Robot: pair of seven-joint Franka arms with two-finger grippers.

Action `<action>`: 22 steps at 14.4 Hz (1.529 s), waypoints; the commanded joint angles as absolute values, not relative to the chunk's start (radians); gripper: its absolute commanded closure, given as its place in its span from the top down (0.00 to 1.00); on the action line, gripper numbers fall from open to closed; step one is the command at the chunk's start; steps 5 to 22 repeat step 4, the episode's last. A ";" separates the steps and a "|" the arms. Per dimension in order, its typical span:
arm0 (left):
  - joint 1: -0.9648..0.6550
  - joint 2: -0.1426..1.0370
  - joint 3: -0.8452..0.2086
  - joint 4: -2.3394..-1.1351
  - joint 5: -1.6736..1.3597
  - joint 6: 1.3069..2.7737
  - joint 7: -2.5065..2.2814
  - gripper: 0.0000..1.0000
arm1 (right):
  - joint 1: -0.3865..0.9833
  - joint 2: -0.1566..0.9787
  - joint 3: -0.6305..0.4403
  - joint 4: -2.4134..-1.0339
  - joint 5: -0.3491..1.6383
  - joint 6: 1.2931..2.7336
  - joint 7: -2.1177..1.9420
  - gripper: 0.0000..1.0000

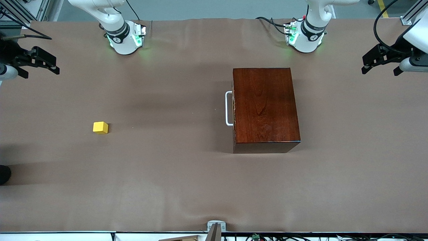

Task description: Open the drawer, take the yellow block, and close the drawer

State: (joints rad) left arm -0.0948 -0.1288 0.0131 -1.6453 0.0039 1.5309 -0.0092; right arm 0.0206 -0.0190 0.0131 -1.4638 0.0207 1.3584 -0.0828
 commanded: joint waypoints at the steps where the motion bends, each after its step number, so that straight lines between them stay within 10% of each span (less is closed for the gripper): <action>1: -0.091 -0.107 0.006 -1.598 0.018 1.485 -0.047 1.00 | 0.021 -0.044 0.009 -1.489 0.031 1.362 -0.071 1.00; 22: -0.094 -0.107 0.006 -1.598 0.040 1.483 -0.051 1.00 | 0.021 -0.044 0.009 -1.489 0.031 1.362 -0.071 1.00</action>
